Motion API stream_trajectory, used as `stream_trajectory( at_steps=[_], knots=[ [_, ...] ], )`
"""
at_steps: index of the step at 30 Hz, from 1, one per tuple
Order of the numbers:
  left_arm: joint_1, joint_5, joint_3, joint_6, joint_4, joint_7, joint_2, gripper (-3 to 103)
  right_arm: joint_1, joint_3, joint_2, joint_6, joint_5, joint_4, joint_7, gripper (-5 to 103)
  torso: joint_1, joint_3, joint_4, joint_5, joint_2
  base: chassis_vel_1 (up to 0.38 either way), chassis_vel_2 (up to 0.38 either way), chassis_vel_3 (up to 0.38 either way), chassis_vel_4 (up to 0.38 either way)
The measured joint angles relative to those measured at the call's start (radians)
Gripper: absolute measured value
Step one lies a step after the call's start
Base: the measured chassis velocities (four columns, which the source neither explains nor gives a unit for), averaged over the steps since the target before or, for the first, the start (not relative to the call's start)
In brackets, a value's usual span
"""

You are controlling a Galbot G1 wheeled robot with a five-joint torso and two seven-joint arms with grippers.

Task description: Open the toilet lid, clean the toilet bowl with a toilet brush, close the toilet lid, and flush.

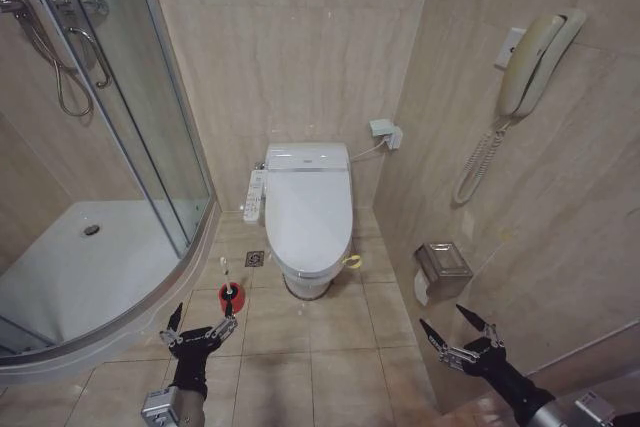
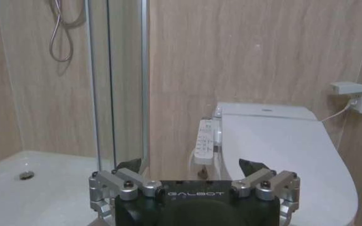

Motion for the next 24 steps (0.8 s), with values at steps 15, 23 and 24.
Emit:
stream_trajectory(
  at_steps=[15, 23, 24],
  knots=[
    [0.0, 0.0, 0.0, 0.0, 0.0, 0.0, 0.0, 100, 0.005, -0.007, -0.008, -0.002, -0.026, -0.008, -0.002, 100, 0.0, 0.0, 0.0, 0.0, 0.0, 0.0, 0.0, 0.0, 0.0],
    [0.0, 0.0, 0.0, 0.0, 0.0, 0.0, 0.0, 100, 0.026, -0.056, -0.034, -0.013, -0.071, -0.052, -0.01, 100, 0.0, 0.0, -0.0001, 0.0001, 0.0, 0.0, 0.0, 0.0, 0.0],
    [0.0, 0.0, 0.0, 0.0, 0.0, 0.0, 0.0, 100, 0.031, -0.062, -0.04, -0.013, -0.072, -0.061, -0.011, 100, 0.0, 0.0, 0.0, 0.0, 0.0, 0.0, 0.0, 0.0, 0.0]
  ],
)
